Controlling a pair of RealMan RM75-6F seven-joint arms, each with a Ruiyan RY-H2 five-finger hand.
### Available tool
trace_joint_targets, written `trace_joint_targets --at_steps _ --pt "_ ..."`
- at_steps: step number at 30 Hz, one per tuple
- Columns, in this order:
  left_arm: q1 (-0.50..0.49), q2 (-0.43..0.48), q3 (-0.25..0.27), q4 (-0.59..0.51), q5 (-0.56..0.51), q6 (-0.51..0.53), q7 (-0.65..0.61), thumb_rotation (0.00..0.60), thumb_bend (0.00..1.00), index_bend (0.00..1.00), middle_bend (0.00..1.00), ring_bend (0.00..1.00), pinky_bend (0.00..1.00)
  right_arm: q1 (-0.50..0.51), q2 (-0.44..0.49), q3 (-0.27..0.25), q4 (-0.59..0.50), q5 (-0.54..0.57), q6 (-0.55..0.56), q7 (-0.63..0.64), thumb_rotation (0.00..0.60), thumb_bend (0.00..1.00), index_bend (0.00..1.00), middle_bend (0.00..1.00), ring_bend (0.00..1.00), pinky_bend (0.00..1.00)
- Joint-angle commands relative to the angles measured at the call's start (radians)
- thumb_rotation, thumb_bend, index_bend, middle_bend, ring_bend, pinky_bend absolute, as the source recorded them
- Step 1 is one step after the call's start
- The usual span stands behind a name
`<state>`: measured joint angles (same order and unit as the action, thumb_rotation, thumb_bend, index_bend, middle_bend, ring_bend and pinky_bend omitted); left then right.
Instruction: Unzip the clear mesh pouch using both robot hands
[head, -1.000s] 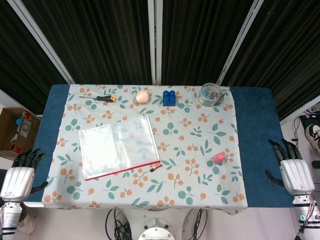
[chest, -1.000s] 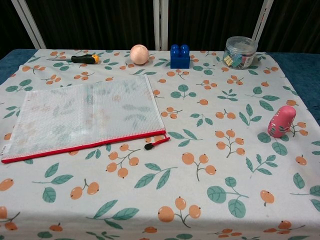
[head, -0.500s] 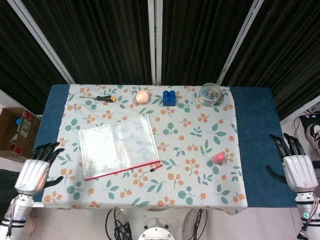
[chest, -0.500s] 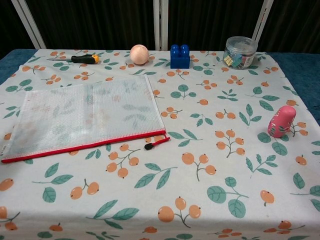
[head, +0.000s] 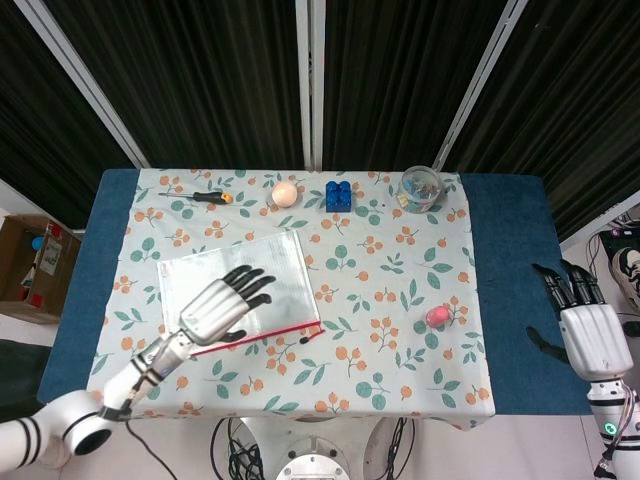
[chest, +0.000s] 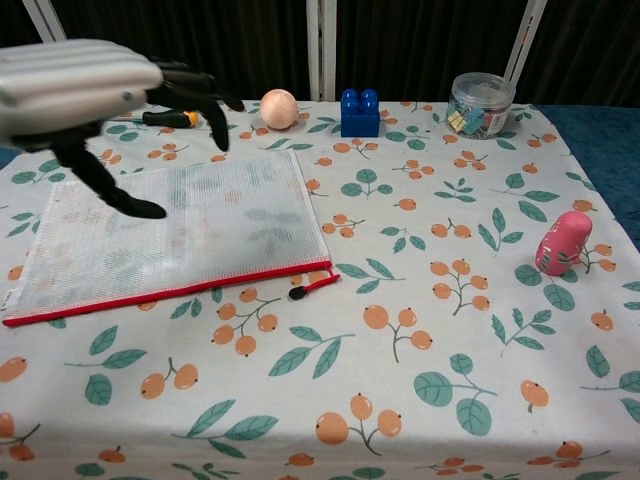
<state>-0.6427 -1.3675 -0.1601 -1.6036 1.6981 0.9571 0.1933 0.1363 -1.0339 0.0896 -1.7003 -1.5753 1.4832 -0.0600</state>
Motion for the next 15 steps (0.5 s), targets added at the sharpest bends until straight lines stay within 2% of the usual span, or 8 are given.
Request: trace_joint_targets --at_steps 1,8,15 --pt "-0.103 -0.13 -0.017 0.141 -0.031 -0.085 0.015 0.6 0.13 0.34 0.14 0.1 0.16 -0.001 -0.002 -0.001 0.0 0.01 -0.004 -0.006 0.6 0.12 0.06 0.15 0.01 0.09" --pt "-0.182 -0.269 0.007 0.308 -0.019 -0.094 -0.03 0.6 0.12 0.35 0.14 0.1 0.16 -0.003 -0.009 -0.004 0.001 0.035 -0.017 -0.017 0.6 0.12 0.06 0.15 0.01 0.09" --pt "-0.235 -0.365 0.042 0.414 -0.002 -0.083 -0.084 0.6 0.13 0.35 0.14 0.1 0.16 -0.006 -0.014 -0.007 0.005 0.052 -0.024 -0.022 0.6 0.12 0.06 0.15 0.01 0.09"
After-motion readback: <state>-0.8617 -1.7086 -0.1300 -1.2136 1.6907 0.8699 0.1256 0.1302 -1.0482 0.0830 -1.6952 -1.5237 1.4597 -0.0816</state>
